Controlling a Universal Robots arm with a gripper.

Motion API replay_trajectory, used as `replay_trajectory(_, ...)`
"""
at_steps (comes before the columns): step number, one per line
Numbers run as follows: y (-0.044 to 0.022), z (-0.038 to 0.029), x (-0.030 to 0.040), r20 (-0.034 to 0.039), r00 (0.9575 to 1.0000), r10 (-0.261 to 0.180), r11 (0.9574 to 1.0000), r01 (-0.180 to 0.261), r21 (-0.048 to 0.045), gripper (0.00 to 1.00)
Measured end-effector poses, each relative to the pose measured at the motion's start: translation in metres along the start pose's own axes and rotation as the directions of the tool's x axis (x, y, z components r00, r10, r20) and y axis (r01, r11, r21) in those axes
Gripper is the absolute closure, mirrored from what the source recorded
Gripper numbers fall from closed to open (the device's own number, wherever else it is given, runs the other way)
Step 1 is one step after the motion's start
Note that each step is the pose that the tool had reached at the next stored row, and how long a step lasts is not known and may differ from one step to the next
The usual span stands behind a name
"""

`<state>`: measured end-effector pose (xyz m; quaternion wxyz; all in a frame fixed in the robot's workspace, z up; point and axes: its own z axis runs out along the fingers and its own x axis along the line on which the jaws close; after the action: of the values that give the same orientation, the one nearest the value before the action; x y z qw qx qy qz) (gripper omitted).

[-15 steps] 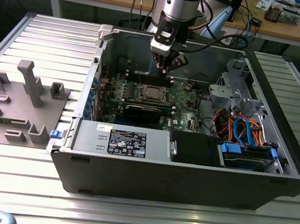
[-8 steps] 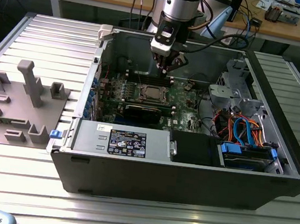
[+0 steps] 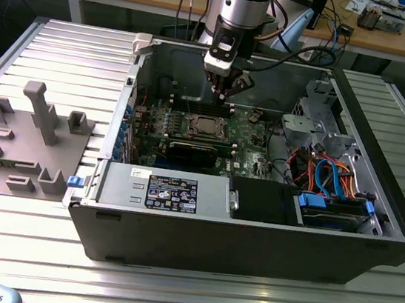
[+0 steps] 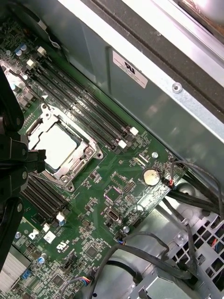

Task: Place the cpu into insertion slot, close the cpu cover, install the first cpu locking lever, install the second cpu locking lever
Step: 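Install the first cpu locking lever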

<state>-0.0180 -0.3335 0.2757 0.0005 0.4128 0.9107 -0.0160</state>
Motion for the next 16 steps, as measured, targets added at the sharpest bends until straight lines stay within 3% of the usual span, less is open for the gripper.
replay_trajectory(16, 0.0000, 0.0000, 0.0000, 0.0005, 0.9998, -0.018, 0.9998, 0.018, -0.0003, 0.89)
